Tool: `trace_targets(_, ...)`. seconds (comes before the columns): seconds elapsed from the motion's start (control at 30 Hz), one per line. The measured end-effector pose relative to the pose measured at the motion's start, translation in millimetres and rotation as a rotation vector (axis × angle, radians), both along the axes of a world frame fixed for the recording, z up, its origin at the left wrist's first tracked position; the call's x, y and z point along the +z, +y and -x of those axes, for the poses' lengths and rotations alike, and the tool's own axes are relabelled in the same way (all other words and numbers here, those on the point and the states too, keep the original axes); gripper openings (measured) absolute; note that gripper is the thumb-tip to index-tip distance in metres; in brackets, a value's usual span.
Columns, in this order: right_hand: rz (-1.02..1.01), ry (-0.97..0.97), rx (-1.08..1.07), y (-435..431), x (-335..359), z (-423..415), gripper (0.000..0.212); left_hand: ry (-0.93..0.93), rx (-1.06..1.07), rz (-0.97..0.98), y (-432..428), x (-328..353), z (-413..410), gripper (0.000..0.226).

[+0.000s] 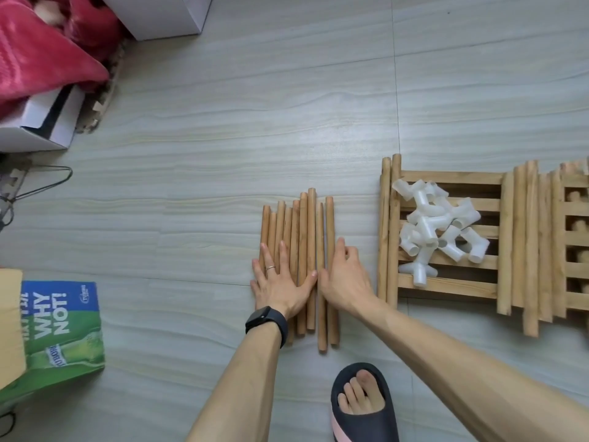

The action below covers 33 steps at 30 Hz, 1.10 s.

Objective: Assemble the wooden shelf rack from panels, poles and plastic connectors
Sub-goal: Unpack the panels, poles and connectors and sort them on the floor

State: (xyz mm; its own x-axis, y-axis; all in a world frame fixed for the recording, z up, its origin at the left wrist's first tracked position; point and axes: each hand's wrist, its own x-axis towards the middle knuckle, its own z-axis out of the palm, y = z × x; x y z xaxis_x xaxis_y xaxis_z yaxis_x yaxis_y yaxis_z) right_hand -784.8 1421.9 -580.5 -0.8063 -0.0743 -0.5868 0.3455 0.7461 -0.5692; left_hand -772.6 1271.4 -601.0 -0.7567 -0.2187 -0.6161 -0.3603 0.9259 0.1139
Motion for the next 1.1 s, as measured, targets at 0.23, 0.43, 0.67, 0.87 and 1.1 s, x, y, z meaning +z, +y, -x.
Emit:
trace_targets(0.23, 0.082, -0.065, 0.259, 27.5, 44.0, 14.3, 0.058, -0.065, -0.027, 0.068, 11.9, 30.3, 18.2, 0.084)
trace_targets(0.43, -0.072, 0.132, 0.285, 148.1, 105.4, 36.8, 0.04, 0.208, -0.399, 0.093, 87.7, 87.8, 64.4, 0.08)
trace_targets(0.67, -0.375, 0.076, -0.135, 304.1, 93.6, 1.3, 0.016, 0.17, -0.509, -0.376, 262.3, 129.9, 64.8, 0.045)
trace_targets(0.87, -0.186, -0.028, -0.33, 338.7, 45.2, -13.6, 0.027, -0.049, -0.323, -0.47, 343.7, 91.4, 40.0, 0.064)
trace_targets(1.1, 0.079, -0.065, -0.547, 345.5, 20.9, 1.2, 0.027, 0.024, -0.18, -0.371, 348.7, 64.8, 52.5, 0.044)
